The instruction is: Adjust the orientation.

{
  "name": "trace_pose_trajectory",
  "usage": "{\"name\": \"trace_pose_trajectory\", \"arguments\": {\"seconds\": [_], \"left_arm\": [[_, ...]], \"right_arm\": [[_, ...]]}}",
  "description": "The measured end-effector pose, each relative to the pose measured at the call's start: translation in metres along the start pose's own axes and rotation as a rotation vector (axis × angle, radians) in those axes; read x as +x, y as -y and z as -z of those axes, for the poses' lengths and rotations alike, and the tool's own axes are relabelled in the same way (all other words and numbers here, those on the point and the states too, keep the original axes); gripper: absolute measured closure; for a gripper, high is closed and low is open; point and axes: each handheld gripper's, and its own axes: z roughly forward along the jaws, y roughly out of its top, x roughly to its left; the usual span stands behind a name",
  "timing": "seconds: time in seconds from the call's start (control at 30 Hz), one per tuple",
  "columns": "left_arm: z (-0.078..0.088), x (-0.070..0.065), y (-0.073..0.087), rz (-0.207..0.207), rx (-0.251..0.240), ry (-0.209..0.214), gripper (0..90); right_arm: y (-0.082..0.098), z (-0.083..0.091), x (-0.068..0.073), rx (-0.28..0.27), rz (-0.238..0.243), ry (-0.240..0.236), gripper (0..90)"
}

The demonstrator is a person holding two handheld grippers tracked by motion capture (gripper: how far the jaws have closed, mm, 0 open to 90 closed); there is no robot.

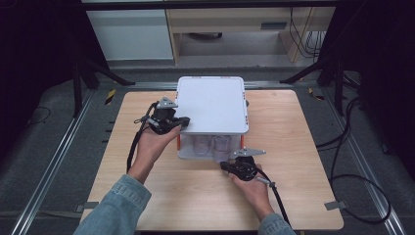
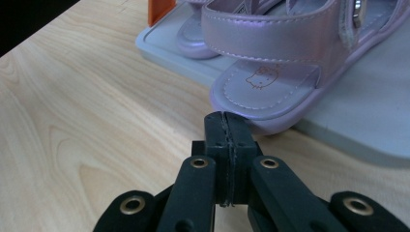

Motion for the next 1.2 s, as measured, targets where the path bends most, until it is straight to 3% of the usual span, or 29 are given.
{"name": "trace_pose_trajectory", "arguments": {"seconds": [0.37, 0.63, 0.77, 0.87, 0.9, 0.93, 1.0, 1.07, 1.2], "left_arm": [[0.0, 0.0, 0.0, -0.002, 0.004, -0.004, 88.6], [0.0, 0.0, -0.001, -0.003, 0.006, -0.006, 88.6], [0.0, -0.001, 0.0, -0.006, -0.002, -0.008, 87.0], [0.002, -0.001, 0.003, -0.007, -0.022, -0.028, 77.0], [0.004, 0.0, 0.004, 0.002, -0.035, -0.025, 69.3], [0.007, 0.001, 0.006, 0.014, -0.055, -0.037, 69.3], [0.013, 0.004, 0.009, 0.027, -0.087, -0.068, 53.8], [0.021, 0.009, 0.013, 0.048, -0.12, -0.073, 41.0], [0.034, 0.017, 0.02, 0.055, -0.151, -0.097, 26.9]], "right_arm": [[-0.016, -0.016, -0.01, 0.002, -0.035, 0.029, 90.0], [-0.021, -0.021, -0.016, 0.011, -0.089, 0.03, 90.0], [-0.022, -0.02, -0.016, 0.013, -0.081, 0.032, 90.0], [-0.023, -0.018, -0.014, 0.001, -0.055, 0.025, 87.6], [-0.024, -0.015, -0.011, -0.011, -0.032, 0.021, 82.5], [-0.024, -0.015, -0.011, -0.011, -0.032, 0.021, 82.5], [-0.025, -0.011, -0.007, -0.018, -0.009, 0.019, 76.0], [-0.026, -0.007, -0.004, -0.026, 0.008, 0.024, 66.2], [-0.026, 0.002, -0.001, -0.036, 0.034, 0.054, 49.9]]}}
